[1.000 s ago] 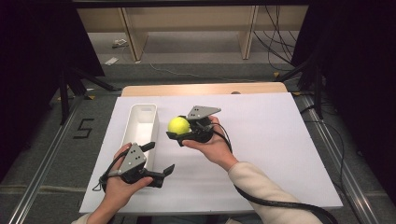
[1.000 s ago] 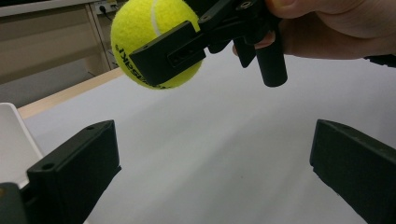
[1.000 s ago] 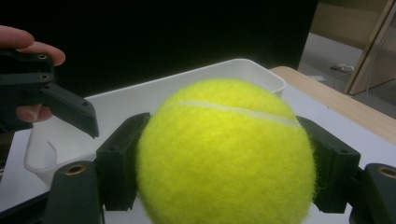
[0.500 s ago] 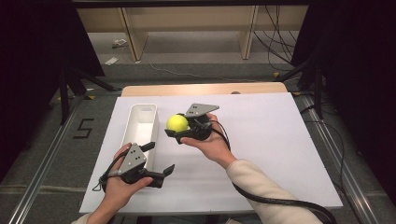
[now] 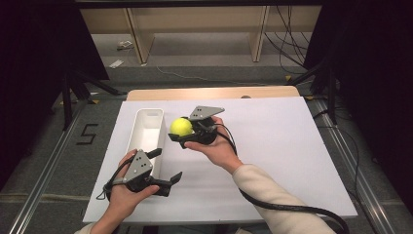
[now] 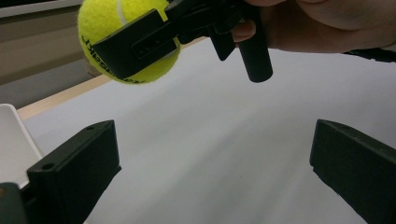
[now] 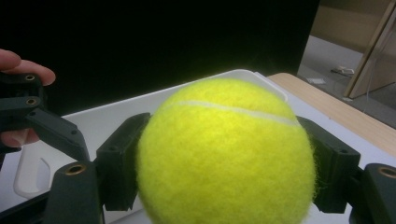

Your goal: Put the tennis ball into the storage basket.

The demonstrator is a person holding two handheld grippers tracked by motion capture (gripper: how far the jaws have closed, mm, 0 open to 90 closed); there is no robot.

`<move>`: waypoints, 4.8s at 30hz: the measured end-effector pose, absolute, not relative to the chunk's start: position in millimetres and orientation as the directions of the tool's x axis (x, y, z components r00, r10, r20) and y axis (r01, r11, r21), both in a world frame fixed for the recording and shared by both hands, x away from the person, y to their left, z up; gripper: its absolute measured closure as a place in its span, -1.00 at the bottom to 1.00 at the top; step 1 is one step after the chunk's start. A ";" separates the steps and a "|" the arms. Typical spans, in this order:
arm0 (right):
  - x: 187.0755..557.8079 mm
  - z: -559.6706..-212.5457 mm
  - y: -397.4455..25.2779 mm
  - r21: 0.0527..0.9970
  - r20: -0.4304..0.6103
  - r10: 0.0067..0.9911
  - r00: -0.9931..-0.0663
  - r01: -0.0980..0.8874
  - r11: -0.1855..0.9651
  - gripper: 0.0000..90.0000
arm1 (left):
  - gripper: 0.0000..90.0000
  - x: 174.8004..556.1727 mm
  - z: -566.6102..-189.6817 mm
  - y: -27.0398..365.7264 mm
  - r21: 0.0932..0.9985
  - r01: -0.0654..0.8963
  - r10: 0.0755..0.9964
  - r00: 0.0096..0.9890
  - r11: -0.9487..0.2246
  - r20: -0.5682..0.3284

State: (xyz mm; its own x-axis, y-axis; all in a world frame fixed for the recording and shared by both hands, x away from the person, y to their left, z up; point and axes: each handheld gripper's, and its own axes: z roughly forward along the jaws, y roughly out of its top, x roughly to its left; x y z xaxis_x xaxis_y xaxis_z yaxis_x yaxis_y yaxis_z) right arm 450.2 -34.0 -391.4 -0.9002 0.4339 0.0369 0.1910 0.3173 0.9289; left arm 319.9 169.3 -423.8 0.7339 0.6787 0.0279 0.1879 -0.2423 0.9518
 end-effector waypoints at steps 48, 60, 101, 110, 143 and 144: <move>461.0 -387.2 -21.1 0.930 0.036 0.439 -0.898 0.191 0.314 -0.41 | -0.98 319.2 -423.5 168.6 0.951 0.190 0.677 0.735 -0.244 0.027; 461.6 -381.4 -13.2 0.934 0.034 0.431 -0.902 0.182 0.306 -0.41 | -0.98 318.8 -423.2 168.3 0.952 0.185 0.675 0.737 -0.245 0.031; 466.0 -377.5 7.8 0.932 0.029 0.408 -0.912 0.172 0.318 -0.41 | -0.97 318.2 -422.3 169.2 0.953 0.185 0.677 0.736 -0.241 0.028; 469.0 -375.6 12.6 0.935 0.018 0.405 -0.914 0.159 0.318 -0.41 | -0.97 318.0 -422.2 169.3 0.953 0.185 0.676 0.737 -0.239 0.027; 474.2 -376.8 28.7 0.932 0.026 0.389 -0.921 0.163 0.325 -0.41 | -0.97 317.5 -422.4 168.5 0.952 0.186 0.673 0.739 -0.242 0.027; 474.5 -377.1 29.4 0.932 0.025 0.388 -0.921 0.162 0.324 -0.41 | -0.97 317.4 -422.3 168.5 0.952 0.184 0.673 0.740 -0.243 0.028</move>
State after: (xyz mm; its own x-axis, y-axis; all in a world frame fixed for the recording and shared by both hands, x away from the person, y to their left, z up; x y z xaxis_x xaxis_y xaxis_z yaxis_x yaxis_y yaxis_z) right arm 474.5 29.4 -377.1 -0.9212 0.3883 0.0247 0.1615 0.3240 0.9322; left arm 317.4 168.5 -422.3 0.7395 0.6725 0.0284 0.1844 -0.2430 0.9523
